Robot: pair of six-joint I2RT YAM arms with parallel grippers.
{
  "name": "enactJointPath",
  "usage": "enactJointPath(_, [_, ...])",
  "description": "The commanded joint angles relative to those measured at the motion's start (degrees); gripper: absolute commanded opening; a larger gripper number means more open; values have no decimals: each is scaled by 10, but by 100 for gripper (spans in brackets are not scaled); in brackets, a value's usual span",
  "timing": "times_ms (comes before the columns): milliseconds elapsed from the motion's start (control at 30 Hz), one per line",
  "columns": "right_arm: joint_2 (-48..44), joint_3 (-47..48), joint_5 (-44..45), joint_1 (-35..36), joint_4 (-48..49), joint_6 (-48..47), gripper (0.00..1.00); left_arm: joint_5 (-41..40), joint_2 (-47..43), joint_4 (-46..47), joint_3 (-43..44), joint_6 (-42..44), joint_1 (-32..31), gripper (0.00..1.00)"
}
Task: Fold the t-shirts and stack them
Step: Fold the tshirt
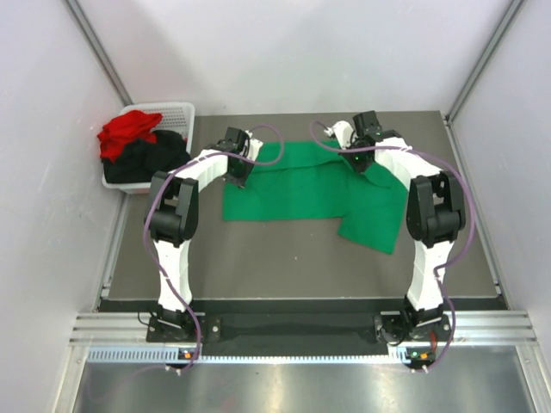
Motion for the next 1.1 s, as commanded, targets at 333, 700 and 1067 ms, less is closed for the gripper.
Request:
enactJointPath(333, [-56, 53, -47, -39, -1, 67, 41, -7, 34, -9, 118, 26, 31, 7])
enactJointPath(700, [79, 124, -30, -119, 8, 85, 38, -68, 143, -4, 218, 55, 40, 14])
enactJointPath(1067, [124, 108, 15, -141, 24, 54, 37, -99, 185, 14, 225, 90, 39, 13])
